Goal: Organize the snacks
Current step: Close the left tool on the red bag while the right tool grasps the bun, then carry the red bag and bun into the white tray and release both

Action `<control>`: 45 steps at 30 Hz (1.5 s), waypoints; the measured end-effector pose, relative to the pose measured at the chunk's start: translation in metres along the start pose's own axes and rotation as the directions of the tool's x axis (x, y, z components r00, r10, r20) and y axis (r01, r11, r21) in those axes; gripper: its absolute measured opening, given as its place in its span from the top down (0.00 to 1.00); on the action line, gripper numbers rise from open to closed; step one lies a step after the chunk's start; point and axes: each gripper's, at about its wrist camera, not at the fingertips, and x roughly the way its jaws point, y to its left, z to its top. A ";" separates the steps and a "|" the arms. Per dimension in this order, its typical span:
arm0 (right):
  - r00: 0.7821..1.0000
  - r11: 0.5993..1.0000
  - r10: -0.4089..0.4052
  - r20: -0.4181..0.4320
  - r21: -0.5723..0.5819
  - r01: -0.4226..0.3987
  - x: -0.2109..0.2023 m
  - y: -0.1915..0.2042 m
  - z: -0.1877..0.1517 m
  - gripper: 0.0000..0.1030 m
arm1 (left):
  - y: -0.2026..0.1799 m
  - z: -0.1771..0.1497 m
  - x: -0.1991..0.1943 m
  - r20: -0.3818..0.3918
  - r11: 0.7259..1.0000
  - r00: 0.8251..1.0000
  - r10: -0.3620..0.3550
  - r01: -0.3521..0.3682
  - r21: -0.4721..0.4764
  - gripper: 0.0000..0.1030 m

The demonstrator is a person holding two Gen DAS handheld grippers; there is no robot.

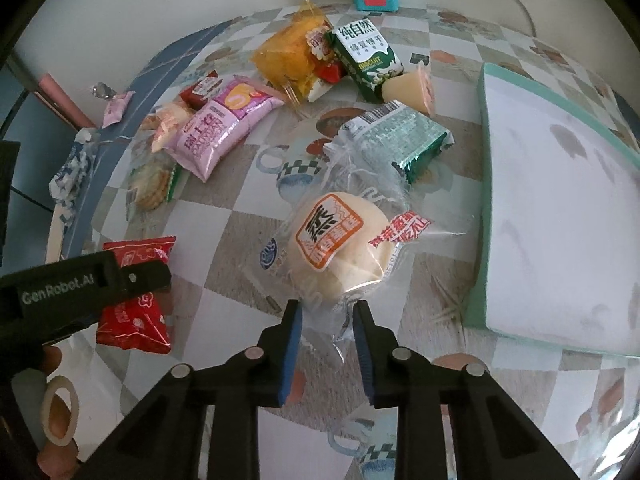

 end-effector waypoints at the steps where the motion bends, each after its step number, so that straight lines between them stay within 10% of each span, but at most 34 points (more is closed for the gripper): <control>1: 1.000 1.000 0.001 -0.004 0.002 -0.001 0.004 0.002 0.003 0.73 | 0.004 0.002 0.002 -0.002 1.000 1.000 -0.002 0.002 -0.002 0.40; 8: 0.999 0.999 0.028 -0.015 0.034 -0.028 0.003 -0.008 0.003 0.70 | 0.023 0.008 0.024 -0.001 1.000 1.000 0.003 -0.003 0.003 0.40; 12: 0.999 0.996 0.033 -0.019 0.083 -0.032 0.003 -0.019 0.008 0.38 | 0.034 0.013 0.036 0.007 1.000 1.000 -0.010 0.010 0.010 0.40; 18: 0.997 0.988 0.079 0.011 0.133 -0.080 -0.007 -0.029 0.015 0.17 | 0.043 0.024 0.041 0.018 0.999 0.999 -0.028 0.027 0.030 0.40; 33: 0.999 0.964 -0.022 0.044 0.266 0.010 0.021 -0.012 0.054 0.17 | 0.064 0.059 0.051 0.051 0.998 0.998 -0.032 0.029 0.055 0.40; 37: 0.996 0.966 -0.070 0.055 0.253 0.054 0.022 -0.001 0.060 0.37 | 0.058 0.057 0.050 0.057 0.998 0.998 -0.026 0.023 0.059 0.40; 45: 0.997 0.968 -0.043 0.058 0.248 0.027 0.018 0.001 0.063 0.45 | 0.037 0.026 0.025 0.086 0.997 0.996 0.006 -0.012 0.071 0.40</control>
